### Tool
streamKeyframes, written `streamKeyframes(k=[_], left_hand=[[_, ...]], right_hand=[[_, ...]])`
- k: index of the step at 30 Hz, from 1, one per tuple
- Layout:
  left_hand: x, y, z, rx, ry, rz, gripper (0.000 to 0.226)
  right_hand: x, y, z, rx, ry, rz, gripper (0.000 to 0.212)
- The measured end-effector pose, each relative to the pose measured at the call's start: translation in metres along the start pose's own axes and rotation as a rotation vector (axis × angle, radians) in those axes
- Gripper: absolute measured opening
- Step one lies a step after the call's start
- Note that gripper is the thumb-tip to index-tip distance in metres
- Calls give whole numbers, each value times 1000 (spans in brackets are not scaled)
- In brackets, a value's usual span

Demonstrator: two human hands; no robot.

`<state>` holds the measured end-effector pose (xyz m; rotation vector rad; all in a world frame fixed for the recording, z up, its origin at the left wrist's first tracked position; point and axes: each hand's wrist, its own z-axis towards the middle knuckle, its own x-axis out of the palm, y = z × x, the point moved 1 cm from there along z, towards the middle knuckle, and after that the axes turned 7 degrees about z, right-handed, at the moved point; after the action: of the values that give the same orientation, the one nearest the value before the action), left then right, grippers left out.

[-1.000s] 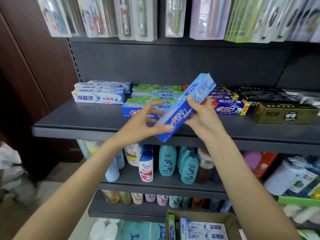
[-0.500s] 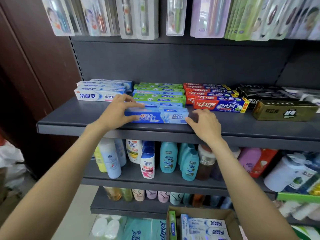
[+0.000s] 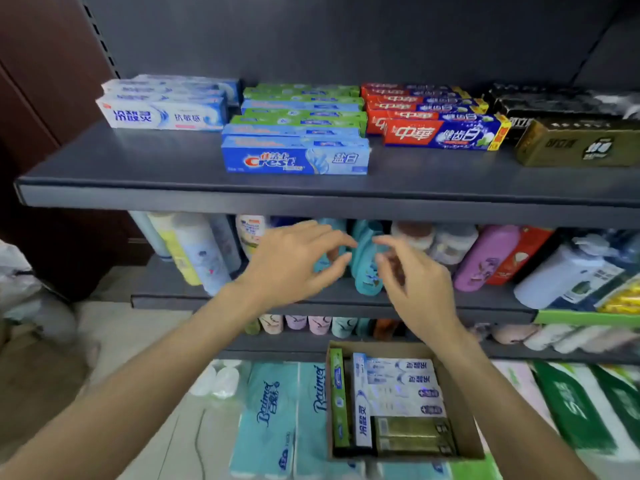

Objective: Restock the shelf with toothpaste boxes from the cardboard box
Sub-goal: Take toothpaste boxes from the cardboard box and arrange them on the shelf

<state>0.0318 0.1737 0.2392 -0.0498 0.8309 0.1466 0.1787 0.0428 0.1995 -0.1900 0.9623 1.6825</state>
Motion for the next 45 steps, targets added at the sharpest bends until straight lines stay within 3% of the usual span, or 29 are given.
streamKeyframes(k=[3, 7, 9, 13, 16, 20, 26, 31, 34, 37, 42, 45], left_hand=[[43, -21, -33, -79, 254, -159, 24], [126, -32, -101, -429, 782, -249, 31], [163, -37, -142, -632, 945, -312, 40], [209, -53, -207, -936, 1100, -318, 64], [230, -67, -237, -1070, 1153, -355, 79], [252, -82, -260, -1073, 1217, -420, 87], [266, -90, -273, -1133, 1115, -459, 88], [262, -95, -275, -1052, 988, -341, 87], [262, -96, -277, -1075, 982, -342, 82], [266, -97, -278, -1115, 975, -406, 77], [266, -98, -279, -1149, 923, -482, 75], [265, -96, -279, -1095, 966, -443, 77]], right_hand=[[16, -32, -62, 126, 231, -64, 19], [47, -83, -149, 520, 582, -6, 14], [65, -100, -184, 702, 644, 57, 17], [110, -122, -223, 1037, 645, 136, 26], [146, -133, -241, 1148, 656, 118, 38], [180, -147, -262, 1233, 703, 49, 54], [206, -157, -277, 1270, 669, 60, 70], [197, -162, -284, 1328, 581, 187, 79], [192, -159, -286, 1269, 584, 227, 74], [197, -153, -283, 1167, 665, 260, 52], [207, -145, -280, 1185, 722, 343, 54], [204, -154, -282, 1217, 721, 421, 44]])
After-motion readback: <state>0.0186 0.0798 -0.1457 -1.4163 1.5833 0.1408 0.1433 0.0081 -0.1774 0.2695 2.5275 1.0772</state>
